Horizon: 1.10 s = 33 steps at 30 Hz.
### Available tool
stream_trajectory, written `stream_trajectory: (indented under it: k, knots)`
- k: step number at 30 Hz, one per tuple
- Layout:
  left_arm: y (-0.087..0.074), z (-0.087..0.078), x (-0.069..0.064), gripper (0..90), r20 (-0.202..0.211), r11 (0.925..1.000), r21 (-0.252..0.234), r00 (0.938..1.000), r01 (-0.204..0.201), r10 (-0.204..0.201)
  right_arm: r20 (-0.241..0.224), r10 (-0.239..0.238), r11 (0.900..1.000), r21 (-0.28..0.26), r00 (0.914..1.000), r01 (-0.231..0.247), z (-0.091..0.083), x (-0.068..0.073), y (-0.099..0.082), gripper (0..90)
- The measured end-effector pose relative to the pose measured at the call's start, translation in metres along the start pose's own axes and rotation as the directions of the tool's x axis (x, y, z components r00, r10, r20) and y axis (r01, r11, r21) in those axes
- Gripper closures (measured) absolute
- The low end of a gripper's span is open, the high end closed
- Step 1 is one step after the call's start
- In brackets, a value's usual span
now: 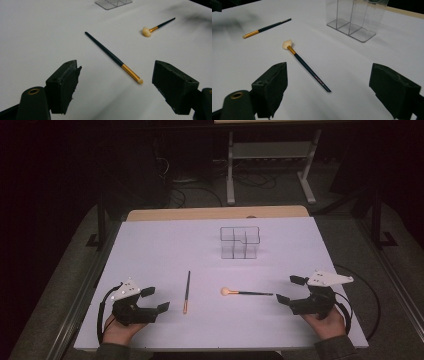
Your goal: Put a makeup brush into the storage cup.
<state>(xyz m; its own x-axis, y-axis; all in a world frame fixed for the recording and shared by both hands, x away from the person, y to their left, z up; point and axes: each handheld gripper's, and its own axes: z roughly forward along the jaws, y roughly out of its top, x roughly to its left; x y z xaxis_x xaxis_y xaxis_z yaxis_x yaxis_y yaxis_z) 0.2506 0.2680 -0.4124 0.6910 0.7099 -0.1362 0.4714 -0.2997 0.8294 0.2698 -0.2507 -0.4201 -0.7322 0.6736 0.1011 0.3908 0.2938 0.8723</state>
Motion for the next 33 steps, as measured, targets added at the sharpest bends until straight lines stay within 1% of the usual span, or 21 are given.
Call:
stream_trajectory:
  k: [3,4,6,8,10,11,12,14,18,20,24,25,27,28,29,32,33]
  knots:
    - [0.004,0.0,-0.005,21.4,-0.005,0.9999,-0.011,1.0,0.006,-0.006,0.0,0.005,1.0,-0.003,1.0,-0.005,0.0,-0.001,0.0,14.5]
    - [0.005,0.0,-0.005,21.4,-0.006,0.9999,-0.011,1.0,-0.002,0.001,0.0,0.005,1.0,-0.003,1.0,-0.005,0.0,-0.001,0.0,14.5]
    - [0.007,0.001,-0.008,22.0,-0.012,0.9999,-0.012,0.9999,-0.002,0.001,0.002,0.004,1.0,-0.001,1.0,-0.004,0.0,-0.002,0.0,14.4]
    - [0.01,0.002,-0.01,22.3,-0.016,1.0,-0.003,0.9998,-0.008,0.008,0.004,0.001,1.0,0.001,1.0,-0.001,0.001,-0.002,0.0,14.4]
    - [0.011,0.003,-0.012,22.7,-0.019,1.0,-0.005,0.9998,-0.003,0.003,0.002,0.001,1.0,0.002,1.0,-0.001,0.001,-0.002,0.0,14.4]
    - [0.013,0.003,-0.012,23.0,-0.023,1.0,0.0,0.9997,-0.009,0.009,0.002,0.001,1.0,0.002,1.0,-0.001,0.002,-0.002,0.0,14.5]
    - [0.014,0.003,-0.013,23.0,-0.026,1.0,0.0,0.9996,-0.007,0.007,0.002,0.001,1.0,0.002,1.0,-0.001,0.002,-0.002,0.0,14.5]
    - [0.017,0.003,-0.015,23.5,-0.03,0.9998,0.009,0.9994,-0.019,0.019,0.002,0.005,1.0,0.005,1.0,-0.005,0.002,-0.003,0.0,14.4]
    - [0.023,0.005,-0.019,24.3,-0.033,0.9997,0.021,0.9993,-0.016,0.017,0.003,0.012,0.9999,0.007,0.9999,-0.012,0.002,-0.003,0.0,14.4]
    - [0.026,0.006,-0.019,24.4,-0.035,0.9993,0.029,0.999,-0.025,0.026,0.001,0.013,0.9999,0.007,0.9999,-0.013,0.002,-0.003,0.0,14.4]
    - [0.033,0.008,-0.021,26.1,-0.036,0.9989,0.043,0.9991,-0.019,0.021,0.004,0.014,0.9999,0.009,0.9999,-0.014,0.002,-0.003,0.0,14.4]
    - [0.035,0.009,-0.022,26.2,-0.038,0.9989,0.046,0.9992,-0.011,0.013,0.004,0.015,0.9998,0.009,0.9999,-0.015,0.002,-0.003,0.0,14.4]
    - [0.039,0.012,-0.023,27.5,-0.04,0.9976,0.067,0.999,-0.019,0.021,0.005,0.019,0.9998,0.009,0.9998,-0.019,0.002,-0.003,0.0,14.4]
    - [0.04,0.013,-0.024,27.7,-0.041,0.9978,0.065,0.999,-0.014,0.016,0.005,0.02,0.9998,0.008,0.9998,-0.02,0.002,-0.004,0.0,14.4]
    - [0.043,0.014,-0.024,28.3,-0.043,0.9966,0.078,0.9986,-0.027,0.03,0.005,0.018,0.9998,0.007,0.9998,-0.018,0.002,-0.004,0.0,14.5]
    - [0.048,0.017,-0.025,29.6,-0.045,0.9958,0.086,0.9983,-0.032,0.036,0.005,0.018,0.9998,0.008,0.9998,-0.018,0.002,-0.004,0.0,14.5]
    - [0.05,0.019,-0.025,30.2,-0.047,0.994,0.103,0.9981,-0.036,0.041,0.004,0.018,0.9998,0.01,0.9998,-0.018,0.002,-0.004,0.0,14.4]
